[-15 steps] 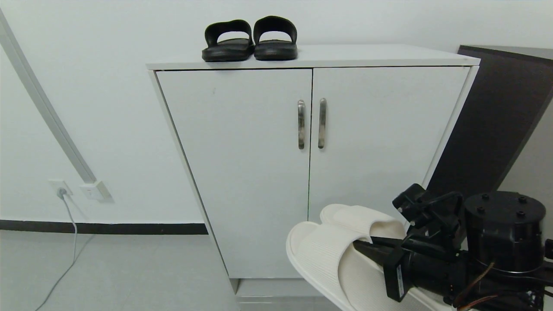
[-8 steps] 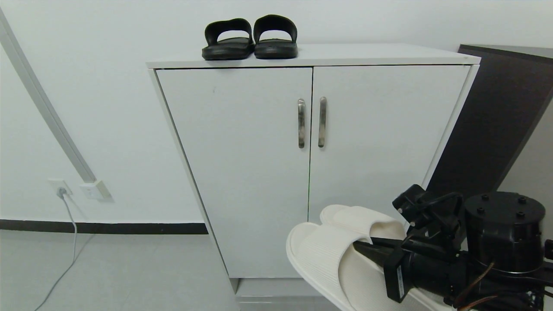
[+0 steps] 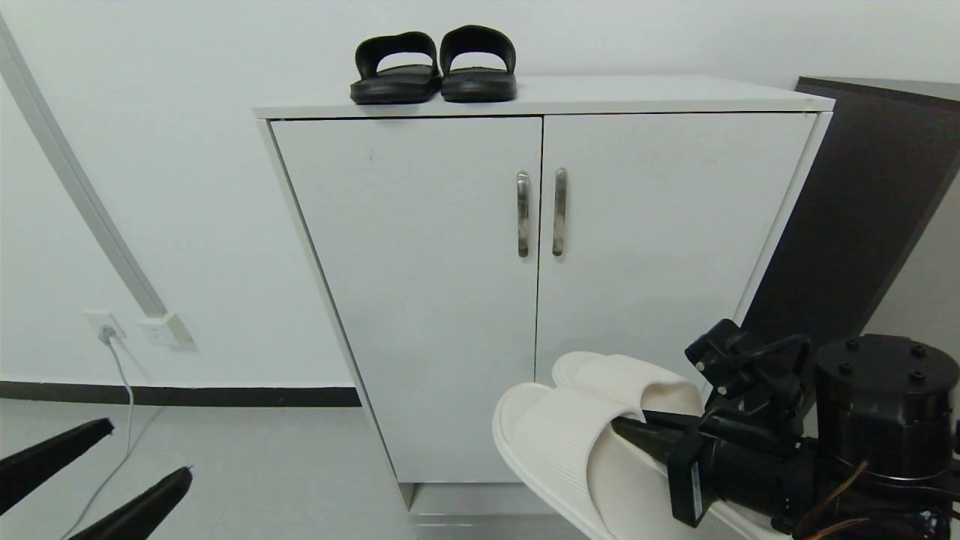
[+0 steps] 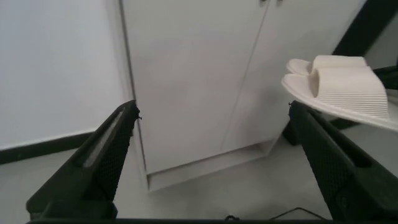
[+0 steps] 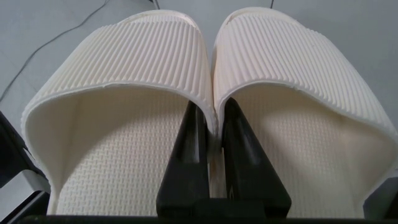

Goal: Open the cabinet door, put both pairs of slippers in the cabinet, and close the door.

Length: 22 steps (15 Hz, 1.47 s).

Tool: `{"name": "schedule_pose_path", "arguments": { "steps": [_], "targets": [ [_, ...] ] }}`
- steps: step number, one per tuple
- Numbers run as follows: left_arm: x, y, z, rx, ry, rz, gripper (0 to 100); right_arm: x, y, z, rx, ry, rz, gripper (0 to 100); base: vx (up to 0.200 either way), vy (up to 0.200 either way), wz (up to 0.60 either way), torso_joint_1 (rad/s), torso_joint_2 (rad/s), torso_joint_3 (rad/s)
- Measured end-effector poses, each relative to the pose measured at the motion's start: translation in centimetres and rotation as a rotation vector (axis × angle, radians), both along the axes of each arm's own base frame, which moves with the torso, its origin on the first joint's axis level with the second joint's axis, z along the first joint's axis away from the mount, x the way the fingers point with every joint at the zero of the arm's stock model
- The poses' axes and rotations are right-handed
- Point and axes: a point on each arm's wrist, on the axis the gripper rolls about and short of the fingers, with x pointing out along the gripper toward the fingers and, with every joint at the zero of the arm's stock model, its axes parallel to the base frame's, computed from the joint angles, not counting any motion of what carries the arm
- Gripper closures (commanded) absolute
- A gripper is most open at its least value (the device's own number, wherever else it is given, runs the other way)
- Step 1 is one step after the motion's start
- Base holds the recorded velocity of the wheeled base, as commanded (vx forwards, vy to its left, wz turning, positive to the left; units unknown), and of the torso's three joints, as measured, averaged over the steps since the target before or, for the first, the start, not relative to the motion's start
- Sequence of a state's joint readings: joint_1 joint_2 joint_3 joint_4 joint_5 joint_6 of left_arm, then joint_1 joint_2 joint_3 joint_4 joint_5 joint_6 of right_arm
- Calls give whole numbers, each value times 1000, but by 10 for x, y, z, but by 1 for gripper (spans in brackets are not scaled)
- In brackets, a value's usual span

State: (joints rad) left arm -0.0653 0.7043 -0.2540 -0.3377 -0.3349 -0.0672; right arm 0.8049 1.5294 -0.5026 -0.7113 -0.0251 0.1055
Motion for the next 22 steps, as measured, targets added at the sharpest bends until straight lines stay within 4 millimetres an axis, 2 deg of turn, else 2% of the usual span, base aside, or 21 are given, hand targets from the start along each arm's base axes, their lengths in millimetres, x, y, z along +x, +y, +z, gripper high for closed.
{"name": "schedule_pose_path", "arguments": {
  "steps": [4,7,10,16,20,22],
  "targets": [
    [46,-26,14,14,21,-164,0,0,0,-1,-1,1,-1,100,0,0,0,0,0,0],
    [77,-62,41,-22,15,-279,0,1,0,-1,-1,2,-2,100,0,0,0,0,0,0],
    [100,-102,63,-73,18,-395,0,1,0,-1,-2,4,-2,100,0,0,0,0,0,0],
    [148,-164,89,-126,19,-637,0,2,1,-6,-15,19,0,100,0,0,0,0,0,0],
    [172,-194,105,-227,57,-753,0,2,1,-7,-17,20,0,100,0,0,0,0,0,0],
    [185,-204,105,-237,60,-752,0,2,1,-7,-19,22,0,100,0,0,0,0,0,0]
  ]
}}
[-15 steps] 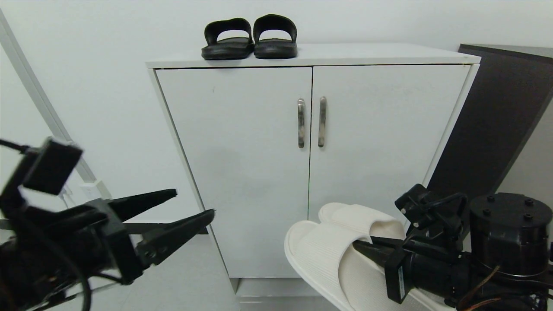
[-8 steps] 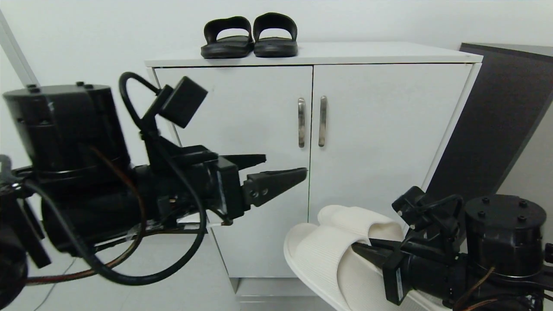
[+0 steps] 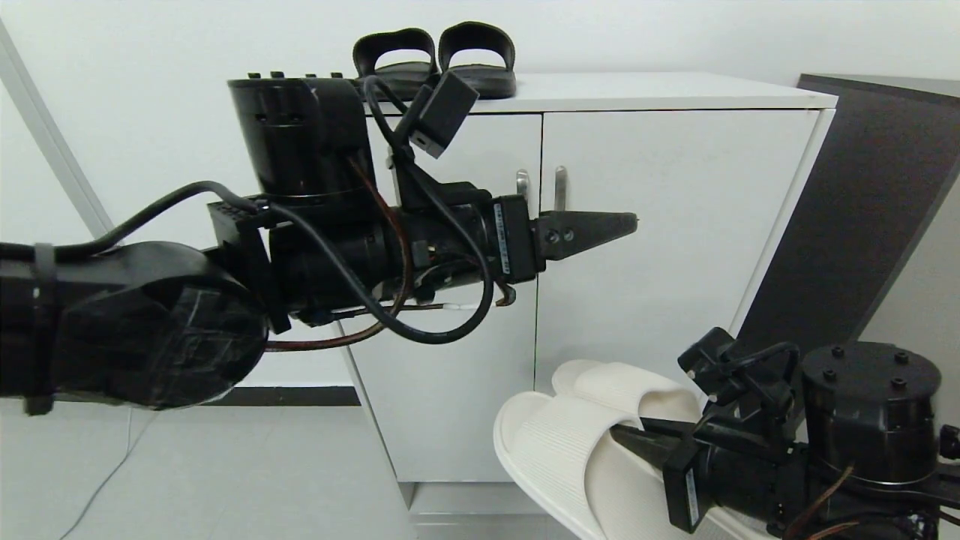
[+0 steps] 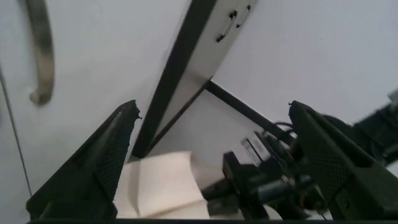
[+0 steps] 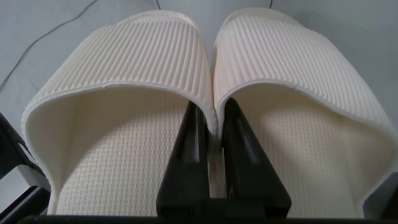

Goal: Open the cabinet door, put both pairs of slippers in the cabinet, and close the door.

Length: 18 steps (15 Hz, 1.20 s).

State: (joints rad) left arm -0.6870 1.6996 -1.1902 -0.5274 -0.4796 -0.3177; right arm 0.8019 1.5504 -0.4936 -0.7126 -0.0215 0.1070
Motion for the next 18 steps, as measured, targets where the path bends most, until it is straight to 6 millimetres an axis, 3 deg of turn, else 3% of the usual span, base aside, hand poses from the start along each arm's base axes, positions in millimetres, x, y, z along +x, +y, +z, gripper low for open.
{"name": "schedule_pose_path", "arguments": {
  "steps": [6,18],
  "targets": [
    [28,-18,2,-19,-20,149,0,0,0,0,-1,0,-1,100,0,0,0,0,0,0],
    [66,-25,-9,21,-13,259,0,0,0,0,-3,0,-2,100,0,0,0,0,0,0]
  ]
}}
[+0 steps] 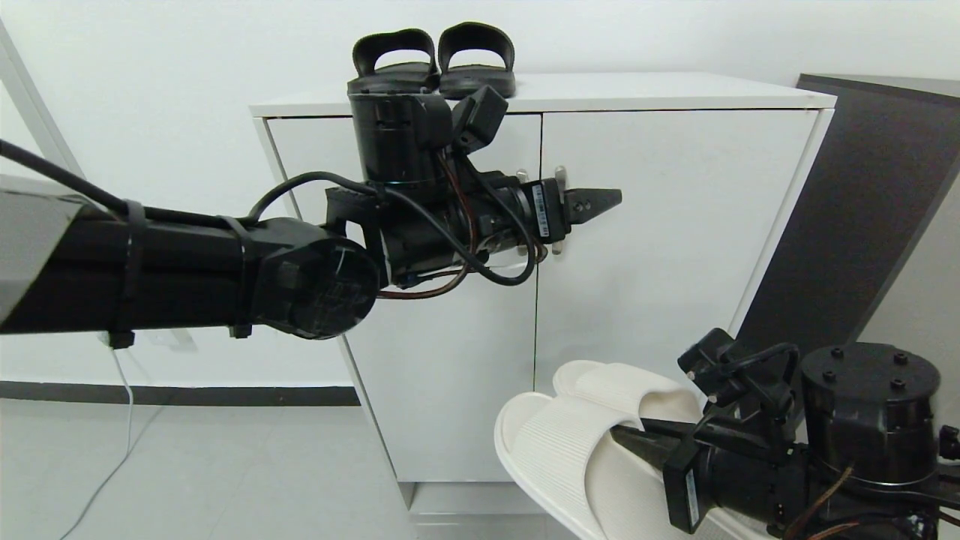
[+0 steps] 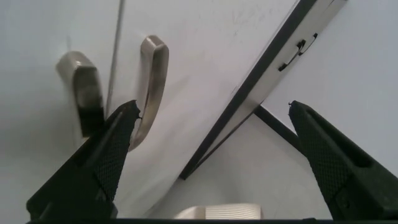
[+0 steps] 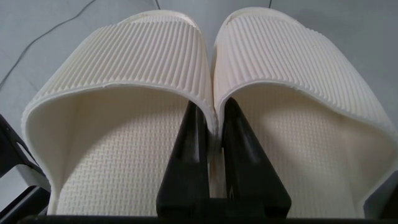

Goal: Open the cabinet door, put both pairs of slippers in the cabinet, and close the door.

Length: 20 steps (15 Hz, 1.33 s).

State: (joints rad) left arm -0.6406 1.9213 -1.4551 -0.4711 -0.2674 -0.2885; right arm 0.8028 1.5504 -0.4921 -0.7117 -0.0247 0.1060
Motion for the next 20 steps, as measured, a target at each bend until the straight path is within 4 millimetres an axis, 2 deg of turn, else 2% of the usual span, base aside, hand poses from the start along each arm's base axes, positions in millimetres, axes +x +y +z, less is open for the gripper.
{"name": "schedule_pose_path", "arguments": {
  "steps": [4,5,11,17,20],
  "targets": [
    [8,-8,-1,-3,-3,-8,0,0,0,0,0,0,1,100,0,0,0,0,0,0],
    [9,-9,-2,-3,-2,-10,100,0,0,0,0,0,2,100,0,0,0,0,0,0],
    [7,-13,-7,10,11,-14,100,0,0,0,-1,1,2,100,0,0,0,0,0,0],
    [-26,-17,-7,21,27,-74,100,-14,-6,-1,8,12,156,100,0,0,0,0,0,0],
    [-42,-12,-5,11,12,-91,100,-20,-10,-1,9,6,174,100,0,0,0,0,0,0]
  ]
}}
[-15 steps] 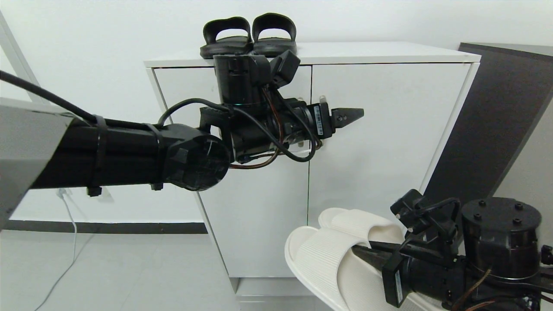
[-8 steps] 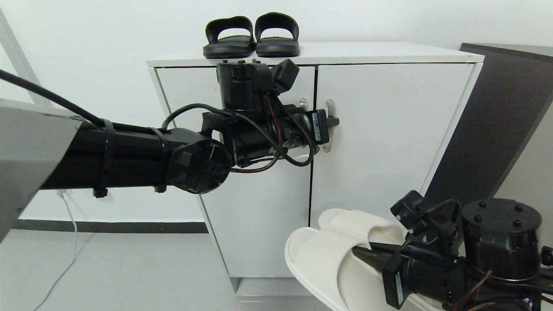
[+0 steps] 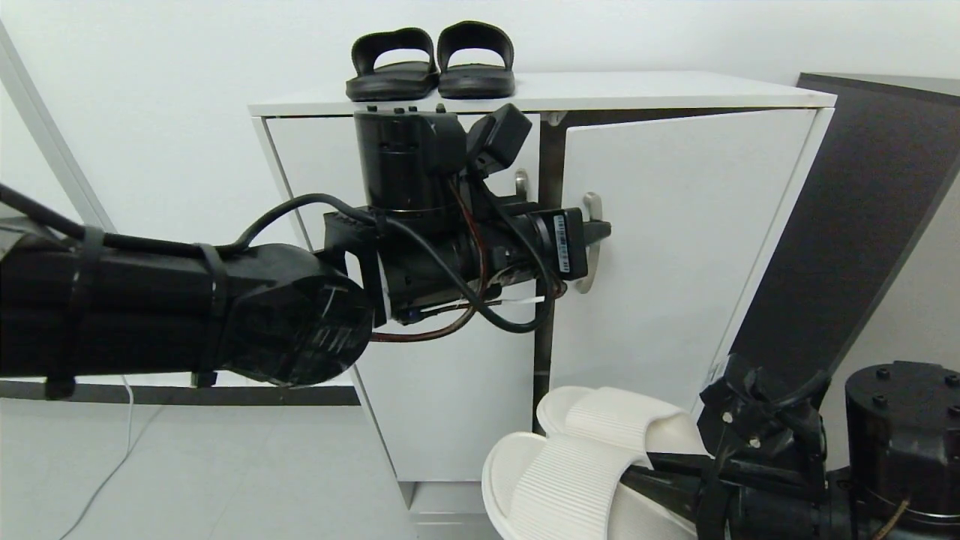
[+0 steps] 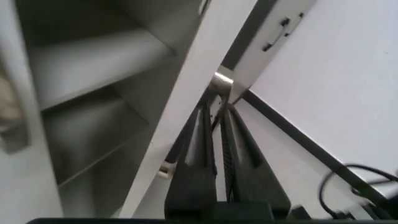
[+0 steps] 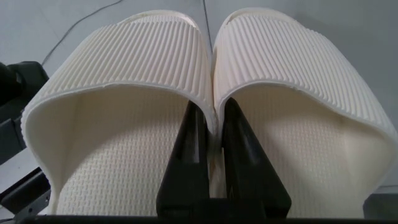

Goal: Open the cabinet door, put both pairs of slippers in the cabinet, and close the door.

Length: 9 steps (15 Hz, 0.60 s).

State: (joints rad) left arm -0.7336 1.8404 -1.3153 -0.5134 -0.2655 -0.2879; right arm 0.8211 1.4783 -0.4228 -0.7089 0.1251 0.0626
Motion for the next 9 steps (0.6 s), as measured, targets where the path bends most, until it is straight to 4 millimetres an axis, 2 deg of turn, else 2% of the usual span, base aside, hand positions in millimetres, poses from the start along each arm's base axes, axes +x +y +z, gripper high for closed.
{"name": "schedule_pose_path", "arguments": {
  "steps": [5,7,9],
  "targets": [
    [-29,25,0,5,-12,-2,100,-4,1,1,3,-2,17,100,0,0,0,0,0,0],
    [-28,37,3,0,-15,22,100,-6,2,0,1,0,28,100,0,0,0,0,0,0],
    [-17,47,5,-12,-8,59,100,-9,3,-1,0,1,41,100,0,0,0,0,0,0]
  ]
}}
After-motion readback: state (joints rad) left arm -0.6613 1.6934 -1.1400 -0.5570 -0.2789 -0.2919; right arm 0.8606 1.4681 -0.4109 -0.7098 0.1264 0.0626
